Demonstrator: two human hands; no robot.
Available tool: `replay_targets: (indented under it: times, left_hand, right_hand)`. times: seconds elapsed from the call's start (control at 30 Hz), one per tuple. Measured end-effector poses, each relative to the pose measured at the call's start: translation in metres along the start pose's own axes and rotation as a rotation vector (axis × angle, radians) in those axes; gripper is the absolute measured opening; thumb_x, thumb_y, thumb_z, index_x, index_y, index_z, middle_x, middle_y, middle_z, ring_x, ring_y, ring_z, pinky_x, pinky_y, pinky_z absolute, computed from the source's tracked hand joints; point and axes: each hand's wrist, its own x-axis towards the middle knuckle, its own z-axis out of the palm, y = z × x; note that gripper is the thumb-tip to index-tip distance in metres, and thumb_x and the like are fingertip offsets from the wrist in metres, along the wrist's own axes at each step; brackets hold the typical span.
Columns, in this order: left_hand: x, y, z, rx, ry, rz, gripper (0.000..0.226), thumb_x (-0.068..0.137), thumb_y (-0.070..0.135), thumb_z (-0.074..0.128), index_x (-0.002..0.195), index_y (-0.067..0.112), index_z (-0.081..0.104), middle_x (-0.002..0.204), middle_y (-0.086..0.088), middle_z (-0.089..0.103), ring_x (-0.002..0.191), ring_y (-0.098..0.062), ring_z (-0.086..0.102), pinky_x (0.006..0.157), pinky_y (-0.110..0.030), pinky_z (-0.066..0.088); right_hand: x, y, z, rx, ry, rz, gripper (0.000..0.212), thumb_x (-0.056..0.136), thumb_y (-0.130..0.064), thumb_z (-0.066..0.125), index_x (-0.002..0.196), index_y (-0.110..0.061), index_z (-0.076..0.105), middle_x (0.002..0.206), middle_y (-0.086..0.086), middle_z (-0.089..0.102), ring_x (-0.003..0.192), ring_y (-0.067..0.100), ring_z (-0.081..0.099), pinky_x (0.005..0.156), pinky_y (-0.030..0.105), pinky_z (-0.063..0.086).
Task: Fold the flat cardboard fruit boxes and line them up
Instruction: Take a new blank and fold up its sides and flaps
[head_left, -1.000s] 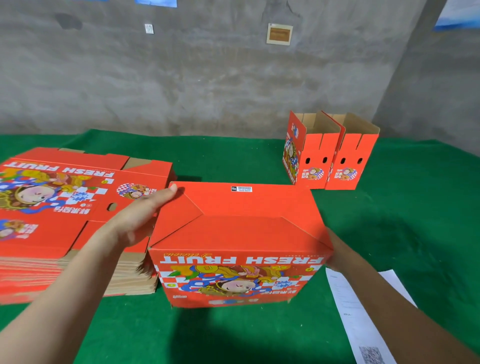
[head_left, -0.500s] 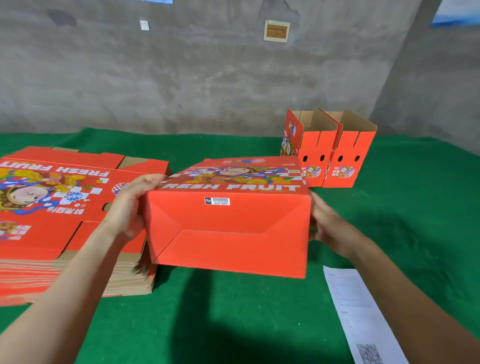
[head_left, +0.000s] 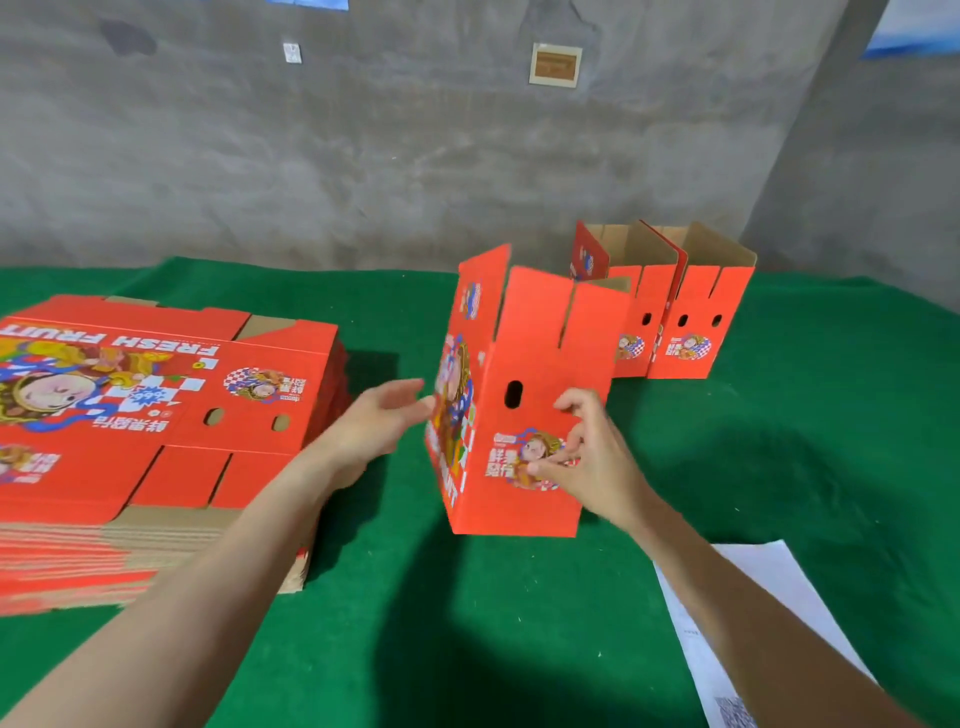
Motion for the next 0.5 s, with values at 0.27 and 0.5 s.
replay_targets:
  times: [0.27, 0.5]
  left_hand:
    - [0.022, -0.002, 0.039, -0.054, 0.053, 0.045, 0.069, 0.093, 0.04, 0.053, 0.151, 0.02, 0.021, 0.152, -0.003, 0.031, 0.129, -0.016, 0.041, 0.096, -0.037, 0.043]
    - [0.043, -0.004, 0.043, 0.328, 0.095, 0.491, 0.057, 0.093, 0.009, 0.054, 0.145, 0.023, 0.034, 0.146, -0.016, 0.034, 0.137, -0.024, 0.03, 0.111, -0.041, 0.033]
  right_hand:
    - [-0.015, 0.027, 0.047, -0.185, -0.151, 0.011, 0.04, 0.083, 0.0, 0.062, 0.118, -0.009, 0.045, 0.112, 0.001, 0.036, 0.099, 0.021, 0.047, 0.092, 0.024, 0.037]
    - [-0.031, 0.047, 0.067, -0.405, -0.334, 0.19, 0.073, 0.095, -0.005, 0.044, 0.145, -0.05, 0.014, 0.157, 0.016, -0.01, 0.141, 0.035, 0.025, 0.109, 0.036, 0.033]
